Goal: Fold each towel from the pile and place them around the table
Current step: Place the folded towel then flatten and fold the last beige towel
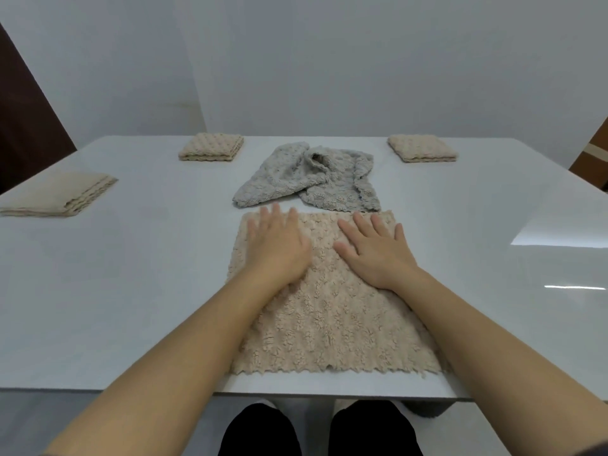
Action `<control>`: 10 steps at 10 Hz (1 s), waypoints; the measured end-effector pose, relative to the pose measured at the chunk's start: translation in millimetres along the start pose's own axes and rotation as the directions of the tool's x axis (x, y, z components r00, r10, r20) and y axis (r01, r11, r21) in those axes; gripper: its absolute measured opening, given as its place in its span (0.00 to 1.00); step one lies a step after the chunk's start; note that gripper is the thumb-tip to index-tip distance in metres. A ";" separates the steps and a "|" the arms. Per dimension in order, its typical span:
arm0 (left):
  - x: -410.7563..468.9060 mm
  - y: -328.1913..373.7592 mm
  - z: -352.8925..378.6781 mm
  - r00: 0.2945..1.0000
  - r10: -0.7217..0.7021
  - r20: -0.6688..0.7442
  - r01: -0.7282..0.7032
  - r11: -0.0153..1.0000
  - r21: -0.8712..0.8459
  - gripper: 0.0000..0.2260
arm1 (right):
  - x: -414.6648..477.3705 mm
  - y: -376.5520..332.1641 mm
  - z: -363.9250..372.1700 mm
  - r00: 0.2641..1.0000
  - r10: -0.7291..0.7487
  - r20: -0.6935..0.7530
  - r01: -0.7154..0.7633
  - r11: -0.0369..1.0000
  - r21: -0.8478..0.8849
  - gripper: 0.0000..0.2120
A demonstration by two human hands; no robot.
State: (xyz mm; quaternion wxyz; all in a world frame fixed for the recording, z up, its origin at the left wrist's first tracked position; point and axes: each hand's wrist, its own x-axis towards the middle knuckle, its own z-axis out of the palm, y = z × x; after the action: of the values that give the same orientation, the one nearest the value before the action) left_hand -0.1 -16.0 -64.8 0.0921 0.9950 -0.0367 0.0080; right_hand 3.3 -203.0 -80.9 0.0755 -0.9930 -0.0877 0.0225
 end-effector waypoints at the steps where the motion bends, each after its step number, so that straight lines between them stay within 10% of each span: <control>1: -10.6 34.4 9.4 0.990 0.132 0.046 -0.131 0.991 -0.038 0.27 | 0.9 -0.1 0.2 1.000 0.003 -0.011 -0.003 1.000 0.004 0.29; 5: -54.9 -40.8 -0.5 0.998 -0.060 0.025 0.058 0.995 0.076 0.28 | 0.6 1.9 0.6 1.000 -0.009 -0.002 0.009 1.000 0.017 0.29; 7: -90.6 29.5 6.3 0.984 0.178 -0.027 -0.179 0.983 -0.047 0.28 | -0.2 1.3 -1.4 1.000 -0.003 -0.002 0.003 1.000 0.008 0.29; 10: -109.8 -35.1 9.7 0.993 0.114 0.043 -0.115 0.993 0.025 0.32 | -2.0 1.4 -3.0 1.000 -0.012 0.009 0.012 1.000 0.002 0.29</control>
State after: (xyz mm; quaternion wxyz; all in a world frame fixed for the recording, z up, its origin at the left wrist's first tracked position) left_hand -106.8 24.5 -83.2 0.0771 0.9924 -0.0955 -0.0071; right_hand 1.7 -205.1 -78.2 0.0760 -0.9923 -0.0938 0.0267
